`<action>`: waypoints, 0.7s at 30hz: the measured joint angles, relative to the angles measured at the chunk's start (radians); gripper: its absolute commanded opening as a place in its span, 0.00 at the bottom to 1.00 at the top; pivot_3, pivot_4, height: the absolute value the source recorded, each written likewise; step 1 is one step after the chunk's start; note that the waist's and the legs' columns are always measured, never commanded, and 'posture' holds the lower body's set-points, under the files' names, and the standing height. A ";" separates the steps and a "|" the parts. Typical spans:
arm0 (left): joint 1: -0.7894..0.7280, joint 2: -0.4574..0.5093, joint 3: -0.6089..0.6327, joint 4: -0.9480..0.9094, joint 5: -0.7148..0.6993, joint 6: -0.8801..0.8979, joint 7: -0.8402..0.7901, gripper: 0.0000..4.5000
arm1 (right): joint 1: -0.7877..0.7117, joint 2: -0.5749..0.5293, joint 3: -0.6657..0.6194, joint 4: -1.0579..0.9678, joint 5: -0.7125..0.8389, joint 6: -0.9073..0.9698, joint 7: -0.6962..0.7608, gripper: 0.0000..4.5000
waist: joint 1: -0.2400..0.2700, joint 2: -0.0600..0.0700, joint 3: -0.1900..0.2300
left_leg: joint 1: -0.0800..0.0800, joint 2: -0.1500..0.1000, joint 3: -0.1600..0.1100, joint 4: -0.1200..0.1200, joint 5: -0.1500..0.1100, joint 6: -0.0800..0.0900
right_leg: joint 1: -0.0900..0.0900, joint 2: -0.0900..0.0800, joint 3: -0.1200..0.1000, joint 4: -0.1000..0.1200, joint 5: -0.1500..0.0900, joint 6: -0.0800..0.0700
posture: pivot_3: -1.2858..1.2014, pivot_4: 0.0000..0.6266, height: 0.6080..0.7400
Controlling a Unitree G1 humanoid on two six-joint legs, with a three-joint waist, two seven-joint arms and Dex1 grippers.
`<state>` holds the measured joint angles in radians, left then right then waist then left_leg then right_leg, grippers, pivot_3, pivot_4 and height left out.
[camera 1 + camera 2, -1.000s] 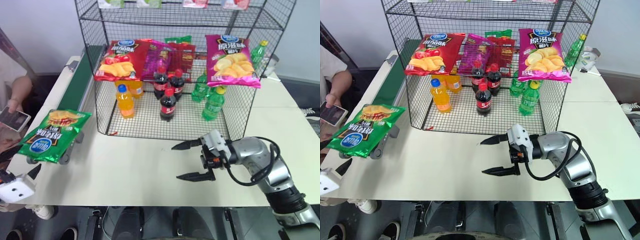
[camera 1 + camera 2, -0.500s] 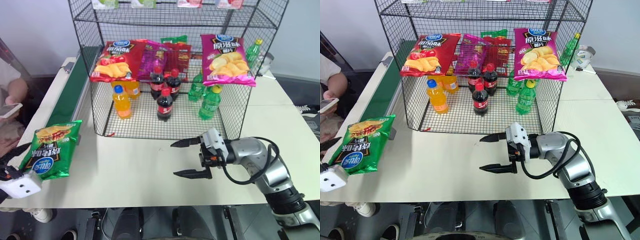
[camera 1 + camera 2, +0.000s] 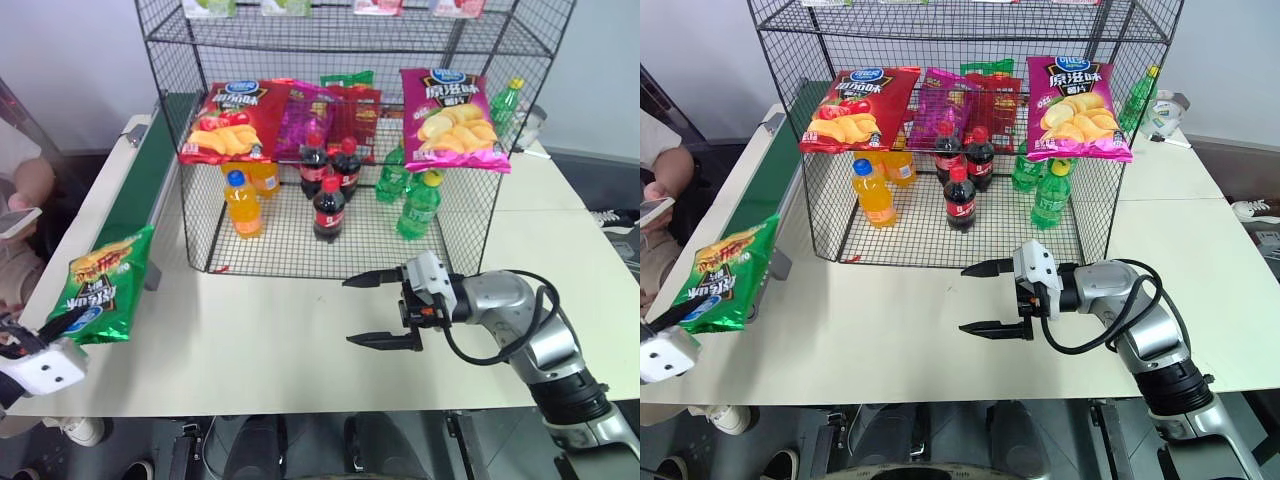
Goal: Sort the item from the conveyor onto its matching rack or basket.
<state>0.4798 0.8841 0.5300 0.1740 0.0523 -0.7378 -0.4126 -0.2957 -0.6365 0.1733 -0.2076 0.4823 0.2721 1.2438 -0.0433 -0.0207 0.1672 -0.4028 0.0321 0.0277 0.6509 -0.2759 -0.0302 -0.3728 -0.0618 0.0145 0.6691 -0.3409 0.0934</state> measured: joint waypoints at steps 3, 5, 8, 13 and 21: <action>0.077 -0.001 0.002 -0.142 -0.314 0.059 -0.164 0.01 | -0.003 0.001 0.000 0.015 -0.008 -0.018 0.001 1.00 | -0.001 0.000 0.000 | 0.000 0.000 0.000 0.000 0.000 0.000 | 0.000 -0.001 0.000 0.000 0.000 0.000 | 0.52 0.24 0.99; 0.126 -0.001 0.009 -0.254 -0.504 0.135 -0.277 0.01 | -0.003 0.002 0.000 0.034 -0.013 -0.031 0.003 1.00 | -0.001 0.000 0.000 | 0.000 0.000 0.000 0.000 0.000 -0.001 | 0.000 -0.001 0.000 0.000 0.000 0.000 | 0.52 0.24 0.99; 0.194 0.002 0.040 -0.416 -0.760 0.332 -0.376 0.01 | -0.007 0.007 0.001 0.058 -0.024 -0.040 0.005 1.00 | -0.001 0.000 0.000 | 0.001 0.000 0.000 0.000 0.000 -0.001 | 0.001 -0.001 0.000 0.000 0.000 0.000 | 0.52 0.24 0.99; 0.305 0.053 0.092 -0.720 -1.289 0.799 -0.457 0.01 | -0.023 0.015 -0.020 0.077 0.053 0.050 0.032 1.00 | 0.001 0.001 0.000 | 0.003 0.000 -0.001 0.001 0.000 -0.001 | 0.005 0.000 0.000 -0.001 0.000 0.000 | 0.52 0.24 0.99; 0.046 0.147 0.021 -0.746 -1.723 1.251 -0.523 0.01 | -0.030 -0.031 -0.163 0.020 0.429 0.497 0.001 1.00 | 0.006 0.003 0.001 | 0.014 -0.001 -0.001 0.001 0.000 0.000 | 0.016 0.002 0.000 -0.001 -0.001 -0.001 | 0.52 0.24 0.99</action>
<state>0.5253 1.0314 0.5508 -0.5719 -1.6703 0.5131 -0.9360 -0.3255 -0.6680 0.0104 -0.1876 0.9116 0.7688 1.2452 -0.0374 -0.0175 0.1685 -0.3884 0.0314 0.0267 0.6514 -0.2755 -0.0306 -0.3571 -0.0595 0.0144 0.6682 -0.3414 0.0926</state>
